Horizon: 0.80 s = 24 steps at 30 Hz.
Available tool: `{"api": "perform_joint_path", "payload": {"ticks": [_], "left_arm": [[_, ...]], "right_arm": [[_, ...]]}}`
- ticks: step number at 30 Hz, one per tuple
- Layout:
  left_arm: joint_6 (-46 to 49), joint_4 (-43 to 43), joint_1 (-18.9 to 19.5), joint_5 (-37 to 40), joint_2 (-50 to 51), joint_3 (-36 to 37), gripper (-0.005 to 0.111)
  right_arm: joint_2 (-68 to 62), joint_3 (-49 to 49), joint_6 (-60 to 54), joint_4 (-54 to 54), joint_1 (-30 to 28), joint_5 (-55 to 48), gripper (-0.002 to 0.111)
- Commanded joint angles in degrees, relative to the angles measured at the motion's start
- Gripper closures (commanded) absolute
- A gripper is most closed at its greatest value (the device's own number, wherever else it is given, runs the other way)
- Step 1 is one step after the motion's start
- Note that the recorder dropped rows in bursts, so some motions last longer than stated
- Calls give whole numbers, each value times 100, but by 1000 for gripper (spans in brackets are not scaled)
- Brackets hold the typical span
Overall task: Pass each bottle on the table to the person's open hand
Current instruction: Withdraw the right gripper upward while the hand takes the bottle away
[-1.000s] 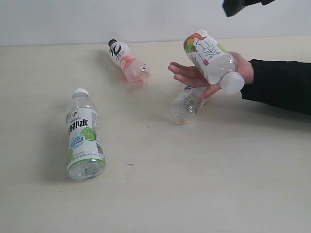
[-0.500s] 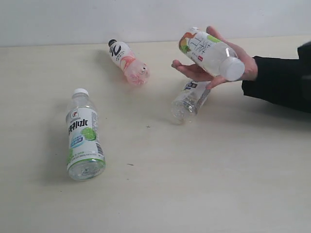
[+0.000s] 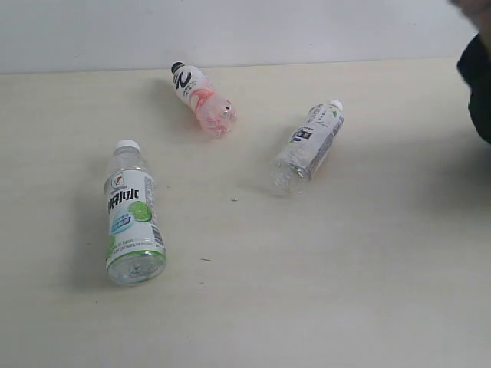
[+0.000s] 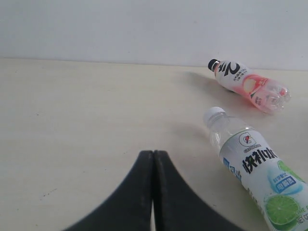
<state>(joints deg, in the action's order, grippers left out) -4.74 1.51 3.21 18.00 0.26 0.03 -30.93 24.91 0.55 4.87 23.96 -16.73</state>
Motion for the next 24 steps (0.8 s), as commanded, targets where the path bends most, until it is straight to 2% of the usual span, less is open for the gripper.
{"api": "perform_joint_path", "payload": {"ticks": [1,24], "left_arm": [[6,-24,-37,-12,-26,-3,107],[6,-24,-37,-12,-26,-3,107]], "right_arm": [[12,-55,-55,5,8,195,108],[1128,-55,5,-42,8,311,108]]}}
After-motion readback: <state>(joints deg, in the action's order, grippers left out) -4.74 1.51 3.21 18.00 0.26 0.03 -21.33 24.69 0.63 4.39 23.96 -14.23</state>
